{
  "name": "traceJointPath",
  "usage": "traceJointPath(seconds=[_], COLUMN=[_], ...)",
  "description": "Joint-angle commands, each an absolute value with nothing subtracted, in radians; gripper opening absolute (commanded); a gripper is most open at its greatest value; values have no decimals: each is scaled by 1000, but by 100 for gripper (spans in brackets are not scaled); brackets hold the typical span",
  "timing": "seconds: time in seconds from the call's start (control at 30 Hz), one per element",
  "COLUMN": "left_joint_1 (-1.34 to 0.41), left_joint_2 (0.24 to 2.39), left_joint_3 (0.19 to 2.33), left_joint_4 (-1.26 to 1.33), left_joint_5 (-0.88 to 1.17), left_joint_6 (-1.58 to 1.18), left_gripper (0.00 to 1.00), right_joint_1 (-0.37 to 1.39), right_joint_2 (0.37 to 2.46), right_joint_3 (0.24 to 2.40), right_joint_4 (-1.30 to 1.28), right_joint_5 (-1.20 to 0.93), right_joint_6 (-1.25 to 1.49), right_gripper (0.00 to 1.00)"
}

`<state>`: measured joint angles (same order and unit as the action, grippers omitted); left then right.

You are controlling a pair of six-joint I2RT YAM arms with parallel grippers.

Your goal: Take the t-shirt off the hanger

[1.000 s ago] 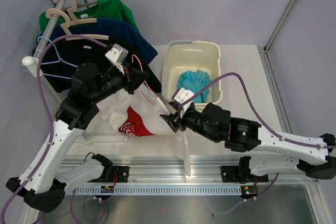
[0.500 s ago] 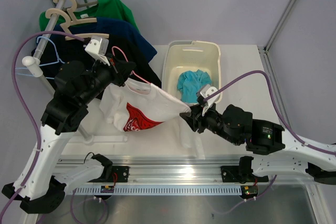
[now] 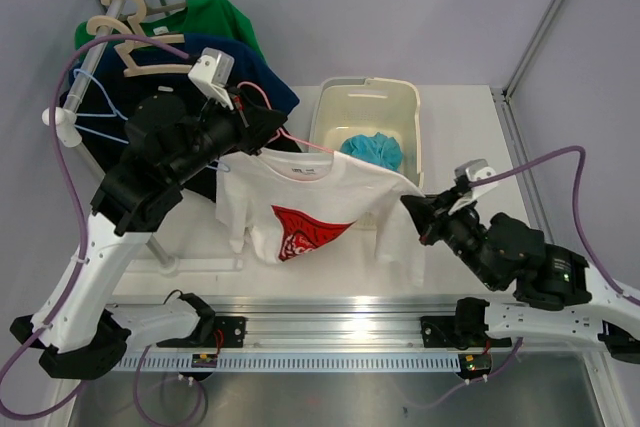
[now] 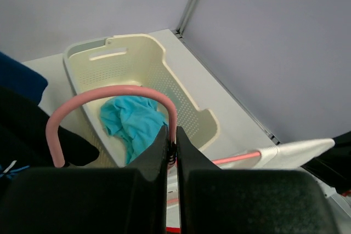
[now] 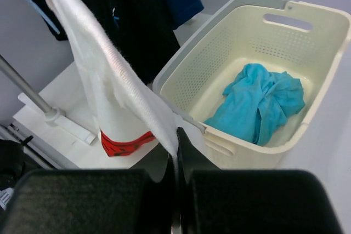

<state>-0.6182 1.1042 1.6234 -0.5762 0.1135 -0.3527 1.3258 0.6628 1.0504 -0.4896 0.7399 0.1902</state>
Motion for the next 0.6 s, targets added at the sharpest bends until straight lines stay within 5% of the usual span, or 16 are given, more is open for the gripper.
traceJointPath(seconds=[0.0, 0.57], left_joint_1=[-673, -713], left_joint_2=[1106, 1052], left_joint_3=[1704, 1723], left_joint_4=[-465, -428], left_joint_5=[49, -28], left_joint_6=[-413, -455], left_gripper=[0, 0], right_joint_1=[1321, 1319], right_joint_2=[563, 318], right_joint_3=[997, 831], right_joint_4=[-546, -583], right_joint_5=[860, 947], right_joint_6=[248, 411], right_gripper=[0, 0])
